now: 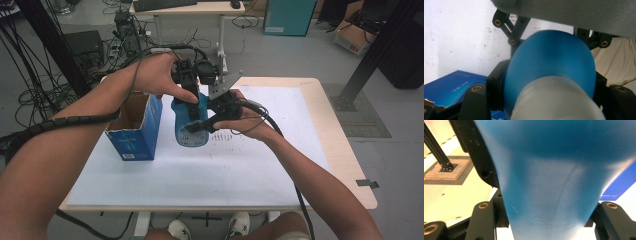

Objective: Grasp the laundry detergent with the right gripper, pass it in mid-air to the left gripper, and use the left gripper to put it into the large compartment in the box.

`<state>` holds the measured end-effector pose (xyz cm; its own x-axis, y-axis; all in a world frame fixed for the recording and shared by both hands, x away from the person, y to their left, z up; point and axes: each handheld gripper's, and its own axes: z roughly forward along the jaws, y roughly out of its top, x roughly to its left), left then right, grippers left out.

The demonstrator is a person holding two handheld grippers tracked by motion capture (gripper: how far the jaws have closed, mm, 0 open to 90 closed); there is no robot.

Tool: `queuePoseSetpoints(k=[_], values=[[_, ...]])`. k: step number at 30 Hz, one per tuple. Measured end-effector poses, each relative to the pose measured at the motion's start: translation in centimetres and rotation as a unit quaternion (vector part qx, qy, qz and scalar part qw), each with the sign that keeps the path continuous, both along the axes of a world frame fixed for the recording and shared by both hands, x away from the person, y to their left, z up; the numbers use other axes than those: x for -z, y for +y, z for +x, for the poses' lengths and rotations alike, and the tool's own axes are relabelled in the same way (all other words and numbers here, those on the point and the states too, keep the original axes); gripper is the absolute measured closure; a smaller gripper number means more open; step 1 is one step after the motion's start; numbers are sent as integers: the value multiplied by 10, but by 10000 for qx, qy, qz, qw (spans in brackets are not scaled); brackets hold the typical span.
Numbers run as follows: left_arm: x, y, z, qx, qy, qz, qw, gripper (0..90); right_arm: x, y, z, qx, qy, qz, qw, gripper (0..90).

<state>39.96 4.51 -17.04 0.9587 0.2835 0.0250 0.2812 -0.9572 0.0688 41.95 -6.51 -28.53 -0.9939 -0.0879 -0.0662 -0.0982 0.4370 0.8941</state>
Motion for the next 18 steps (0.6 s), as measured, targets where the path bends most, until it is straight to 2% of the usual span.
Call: queuePoseSetpoints(k=[3, 4, 6, 8, 13, 14, 18], values=[[0, 0, 0, 5, 7, 17, 10000, 360, 0, 0, 0, -9, -8, 1, 10000, 426], [0, 0, 0, 8, 3, 21, 10000, 360, 1, 2, 3, -76, -205, 118, 9997, 425], [0, -1, 0, 10, -3, 29, 10000, 360, 0, 1, 2, -52, -140, 74, 9999, 425], [1, 0, -1, 2, -24, 2, 10000, 360, 0, 2, 3, -78, -215, 120, 9997, 425], [0, 0, 0, 2, 16, 22, 10000, 360, 0, 2, 3, -77, -224, 127, 9996, 425], [0, 0, -1, -3, -1, 3, 10000, 360, 0, 0, -1, 8, 24, -29, 10000, 425], [-1, 0, -1, -3, 13, 33, 10000, 360, 0, 0, -2, -5, 25, -5, 10000, 424]])
